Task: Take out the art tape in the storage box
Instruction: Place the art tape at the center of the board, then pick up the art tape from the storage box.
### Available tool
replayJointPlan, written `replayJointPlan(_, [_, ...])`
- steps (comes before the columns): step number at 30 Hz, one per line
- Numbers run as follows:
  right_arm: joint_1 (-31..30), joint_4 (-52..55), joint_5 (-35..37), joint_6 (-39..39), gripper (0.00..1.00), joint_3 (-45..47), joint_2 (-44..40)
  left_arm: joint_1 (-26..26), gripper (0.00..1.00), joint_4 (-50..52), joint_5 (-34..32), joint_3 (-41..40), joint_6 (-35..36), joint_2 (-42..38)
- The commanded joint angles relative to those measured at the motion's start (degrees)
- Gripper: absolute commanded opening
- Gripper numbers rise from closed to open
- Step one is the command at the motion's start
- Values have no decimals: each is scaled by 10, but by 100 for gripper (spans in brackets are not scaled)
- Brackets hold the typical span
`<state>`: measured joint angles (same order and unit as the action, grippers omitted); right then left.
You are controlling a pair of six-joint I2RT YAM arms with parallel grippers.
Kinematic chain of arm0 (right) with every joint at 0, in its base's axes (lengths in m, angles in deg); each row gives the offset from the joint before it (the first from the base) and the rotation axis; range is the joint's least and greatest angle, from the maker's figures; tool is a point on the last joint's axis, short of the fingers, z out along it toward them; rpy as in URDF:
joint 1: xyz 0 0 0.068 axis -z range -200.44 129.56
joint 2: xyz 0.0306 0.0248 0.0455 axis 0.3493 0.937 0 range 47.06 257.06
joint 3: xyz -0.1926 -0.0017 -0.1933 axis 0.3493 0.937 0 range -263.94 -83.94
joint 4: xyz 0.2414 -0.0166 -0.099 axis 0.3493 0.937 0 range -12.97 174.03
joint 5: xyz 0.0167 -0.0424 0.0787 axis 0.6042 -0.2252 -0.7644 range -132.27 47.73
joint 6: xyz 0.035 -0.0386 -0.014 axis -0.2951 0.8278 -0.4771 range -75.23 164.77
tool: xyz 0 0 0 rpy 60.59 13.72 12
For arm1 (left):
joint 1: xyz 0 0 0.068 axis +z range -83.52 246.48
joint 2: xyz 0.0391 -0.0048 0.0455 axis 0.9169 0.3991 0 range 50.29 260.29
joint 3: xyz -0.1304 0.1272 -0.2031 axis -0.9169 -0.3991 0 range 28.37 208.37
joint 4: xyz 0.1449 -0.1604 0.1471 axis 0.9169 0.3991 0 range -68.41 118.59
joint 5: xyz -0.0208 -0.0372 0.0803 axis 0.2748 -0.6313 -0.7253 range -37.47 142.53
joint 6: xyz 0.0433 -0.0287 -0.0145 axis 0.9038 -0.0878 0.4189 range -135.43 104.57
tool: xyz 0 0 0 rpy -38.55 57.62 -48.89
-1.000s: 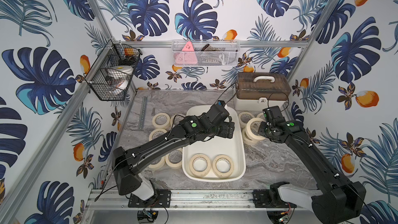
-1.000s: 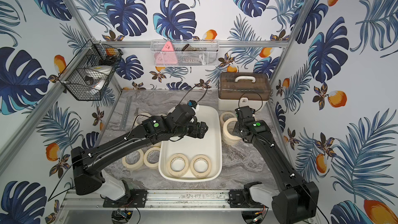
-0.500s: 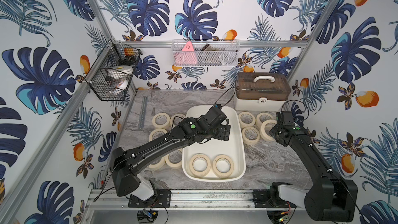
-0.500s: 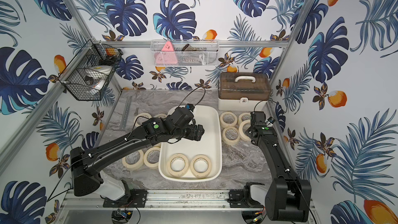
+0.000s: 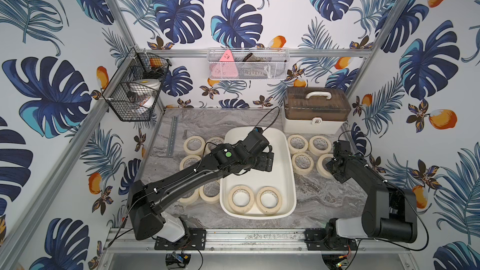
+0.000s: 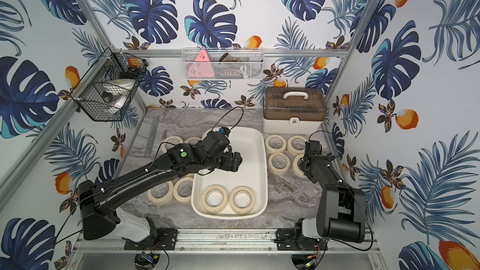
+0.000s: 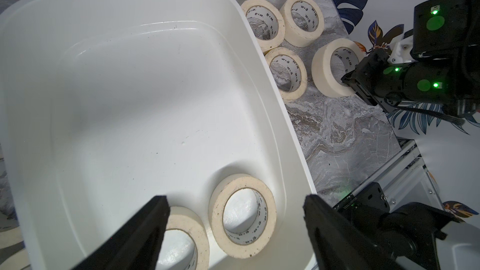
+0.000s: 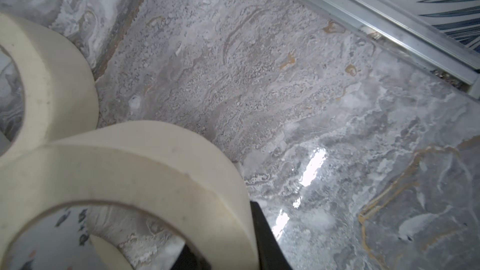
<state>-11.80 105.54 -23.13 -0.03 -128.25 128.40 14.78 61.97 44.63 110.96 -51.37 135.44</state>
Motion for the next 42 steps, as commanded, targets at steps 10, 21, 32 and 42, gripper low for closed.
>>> replayJointPlan(10, [-1, -55, -39, 8, 0, -28, 85, 7, 89, 5, -6, -10, -1, -20])
replayJointPlan(21, [0, -30, -82, 28, 25, -73, 135, 11, 89, 11, -6, -18, -5, -26])
replayJointPlan(32, [1, -10, -85, 54, 51, -75, 77, 12, 89, 16, -10, -31, -7, -41])
replayJointPlan(42, [0, 51, -148, 113, 56, -113, -24, 13, 87, 48, -16, -44, 25, -22])
